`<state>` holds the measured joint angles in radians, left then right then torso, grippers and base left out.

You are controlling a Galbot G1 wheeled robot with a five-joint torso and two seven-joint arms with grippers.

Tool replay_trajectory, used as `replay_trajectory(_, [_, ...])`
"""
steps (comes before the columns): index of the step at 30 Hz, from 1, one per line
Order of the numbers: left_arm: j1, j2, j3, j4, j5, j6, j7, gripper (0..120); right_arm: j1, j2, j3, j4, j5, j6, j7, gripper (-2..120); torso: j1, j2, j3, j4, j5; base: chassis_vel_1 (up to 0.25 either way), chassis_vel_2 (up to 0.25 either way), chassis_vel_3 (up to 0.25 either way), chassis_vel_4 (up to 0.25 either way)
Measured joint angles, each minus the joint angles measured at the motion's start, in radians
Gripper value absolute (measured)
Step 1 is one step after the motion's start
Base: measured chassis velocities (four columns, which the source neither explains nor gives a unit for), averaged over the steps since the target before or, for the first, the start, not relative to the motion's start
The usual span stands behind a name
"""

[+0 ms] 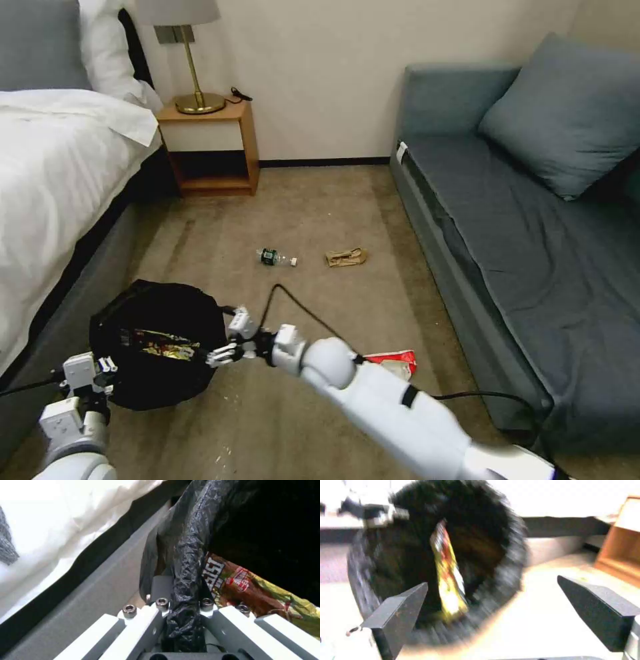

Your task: Pick up the trash bin, then pick up the garbage on the floor and place it into the trash bin.

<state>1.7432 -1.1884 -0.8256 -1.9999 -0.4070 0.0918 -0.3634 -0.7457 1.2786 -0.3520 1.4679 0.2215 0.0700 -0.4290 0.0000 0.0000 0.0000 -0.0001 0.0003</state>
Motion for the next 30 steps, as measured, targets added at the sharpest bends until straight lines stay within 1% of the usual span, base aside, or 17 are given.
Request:
replay_trajectory(2, [-0.007,0.004,0.003,0.006,0.000,0.000,-0.004,2,-0.031,-0.055,0.074,0.023,-0.045,0.020,-0.063,100,0.000,0.000,0.000,-0.0001,0.0001,0.000,0.000,0.000,0.000])
replay_trajectory(3, [-0.007,0.004,0.003,0.006,0.000,0.000,-0.004,2,-0.031,-0.055,0.074,0.023,-0.045,0.020,-0.063,100,0.000,0.000,0.000,-0.0001,0.0001,0.000,0.000,0.000,0.000])
replay_trajectory(4, [-0.009,0.005,0.004,0.007,0.000,0.000,-0.005,2,-0.042,-0.076,0.101,0.031,-0.053,0.023,-0.088,100,0.000,0.000,0.000,0.0000,0.0000,0.000,0.000,0.000,0.000])
replay_trajectory(6, [-0.012,0.008,0.006,0.007,0.001,0.001,-0.008,2,-0.066,-0.125,0.176,0.029,-0.086,0.034,-0.169,100,0.000,0.000,0.000,-0.0002,0.0001,0.000,0.000,0.000,0.000])
replay_trajectory(7, [-0.012,0.009,0.006,0.007,0.001,0.002,-0.008,2,-0.071,-0.140,0.200,0.017,-0.110,0.041,-0.204,100,0.000,0.000,0.000,0.0000,0.0001,0.000,0.000,0.000,0.000])
replay_trajectory(8, [-0.012,0.009,0.006,0.007,0.001,0.002,-0.008,2,-0.071,-0.140,0.200,0.017,-0.110,0.041,-0.204,100,0.000,0.000,0.000,0.0000,0.0001,0.000,0.000,0.000,0.000])
replay_trajectory(10, [-0.010,0.012,0.006,0.007,0.001,0.003,-0.009,2,-0.076,-0.169,0.246,-0.034,-0.187,0.071,-0.286,100,0.000,0.000,0.000,-0.0001,0.0000,0.000,0.000,0.000,0.000])
replay_trajectory(12, [-0.007,0.014,0.005,0.007,0.002,0.003,-0.009,2,-0.079,-0.188,0.280,-0.102,-0.307,0.127,-0.328,100,0.000,0.000,0.000,0.0000,0.0001,0.000,0.000,0.000,0.000])
replay_trajectory(13, [-0.007,0.014,0.005,0.007,0.002,0.003,-0.009,2,-0.079,-0.188,0.280,-0.102,-0.307,0.127,-0.328,100,0.000,0.000,0.000,0.0000,0.0001,0.000,0.000,0.000,0.000])
replay_trajectory(15, [-0.005,0.013,0.003,0.007,0.002,0.001,-0.009,2,-0.091,-0.193,0.306,-0.162,-0.431,0.191,-0.331,100,0.000,0.000,0.000,0.0000,0.0001,0.000,0.000,0.000,0.000])
replay_trajectory(17, [-0.002,0.008,0.001,0.008,0.002,-0.003,-0.009,2,-0.106,-0.189,0.323,-0.201,-0.511,0.219,-0.319,100,0.000,0.000,0.000,0.0001,0.0002,0.000,0.000,0.000,0.000])
replay_trajectory(18, [-0.002,0.008,0.001,0.008,0.002,-0.003,-0.009,2,-0.106,-0.189,0.323,-0.201,-0.511,0.219,-0.319,100,0.000,0.000,0.000,0.0001,0.0002,0.000,0.000,0.000,0.000])
replay_trajectory(21, [0.003,0.001,0.000,0.008,0.004,-0.012,-0.009,2,-0.118,-0.171,0.364,-0.268,-0.640,0.252,-0.302,100,0.000,0.000,0.000,0.0001,-0.0001,0.000,0.000,0.000,0.000])
replay_trajectory(23, [0.005,0.000,-0.001,0.008,0.004,-0.014,-0.009,2,-0.118,-0.167,0.370,-0.282,-0.658,0.256,-0.297,100,0.000,0.000,0.000,0.0001,-0.0001,0.000,0.000,0.000,0.000])
replay_trajectory(27, [0.014,-0.007,-0.004,0.008,0.005,-0.026,-0.006,2,-0.112,-0.150,0.405,-0.383,-0.745,0.275,-0.253,100,0.000,0.000,0.000,0.0002,-0.0002,0.000,0.000,0.000,0.000])
replay_trajectory(28, [0.014,-0.007,-0.004,0.008,0.005,-0.026,-0.006,2,-0.112,-0.150,0.405,-0.383,-0.745,0.275,-0.253,100,0.000,0.000,0.000,0.0002,-0.0002,0.000,0.000,0.000,0.000])
replay_trajectory(30, [0.015,-0.010,-0.005,0.008,0.007,-0.029,-0.006,2,-0.103,-0.146,0.421,-0.429,-0.777,0.285,-0.231,100,0.000,0.000,0.000,0.0002,-0.0003,0.000,0.000,0.000,0.000])
